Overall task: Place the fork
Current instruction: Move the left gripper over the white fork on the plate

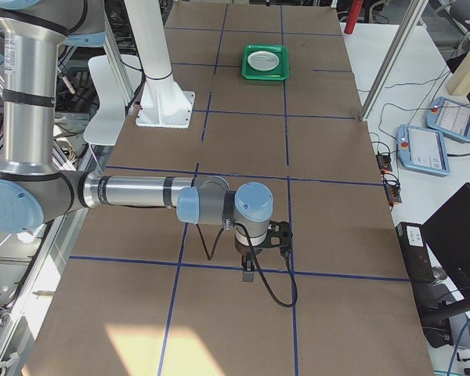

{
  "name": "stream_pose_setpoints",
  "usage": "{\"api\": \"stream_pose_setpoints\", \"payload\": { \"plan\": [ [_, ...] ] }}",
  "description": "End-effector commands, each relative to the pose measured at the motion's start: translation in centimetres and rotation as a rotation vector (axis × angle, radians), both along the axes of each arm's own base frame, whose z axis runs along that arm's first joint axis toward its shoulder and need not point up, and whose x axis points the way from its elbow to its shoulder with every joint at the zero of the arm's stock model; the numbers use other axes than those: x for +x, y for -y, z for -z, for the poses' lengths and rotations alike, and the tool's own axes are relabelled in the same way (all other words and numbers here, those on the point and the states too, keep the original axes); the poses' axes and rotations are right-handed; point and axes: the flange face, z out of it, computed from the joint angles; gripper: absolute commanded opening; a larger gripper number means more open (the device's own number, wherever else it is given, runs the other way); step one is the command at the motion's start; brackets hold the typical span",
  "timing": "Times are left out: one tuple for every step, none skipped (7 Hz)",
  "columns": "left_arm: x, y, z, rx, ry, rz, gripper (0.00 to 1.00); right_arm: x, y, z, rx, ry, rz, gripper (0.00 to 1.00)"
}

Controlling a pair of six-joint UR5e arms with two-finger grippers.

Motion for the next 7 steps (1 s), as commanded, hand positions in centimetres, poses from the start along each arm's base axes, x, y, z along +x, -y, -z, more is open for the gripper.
{"api": "stream_pose_setpoints", "payload": {
  "plan": [
    [9.1, -0.8, 1.3, -0.008, -0.029, 0.067, 1.00, 0.0, 0.0, 0.0, 0.000, 0.000, 0.000, 1.00],
    [12.6, -1.4, 1.4, -0.032, -0.001, 0.103, 1.00, 0.0, 0.0, 0.0, 0.000, 0.000, 0.000, 1.00],
    [15.6, -1.9, 1.6, -0.046, -0.002, 0.120, 1.00, 0.0, 0.0, 0.0, 0.000, 0.000, 0.000, 1.00],
    [19.4, -1.4, 0.8, -0.073, 0.007, 0.162, 1.00, 0.0, 0.0, 0.0, 0.000, 0.000, 0.000, 1.00],
    [22.7, -0.8, 1.4, -0.096, -0.006, 0.174, 1.00, 0.0, 0.0, 0.0, 0.000, 0.000, 0.000, 1.00],
    [24.6, -0.9, 1.7, -0.102, 0.002, 0.189, 1.00, 0.0, 0.0, 0.0, 0.000, 0.000, 0.000, 1.00],
    [25.9, -1.6, 1.5, -0.094, 0.016, 0.175, 1.00, 0.0, 0.0, 0.0, 0.000, 0.000, 0.000, 1.00]
  ]
}}
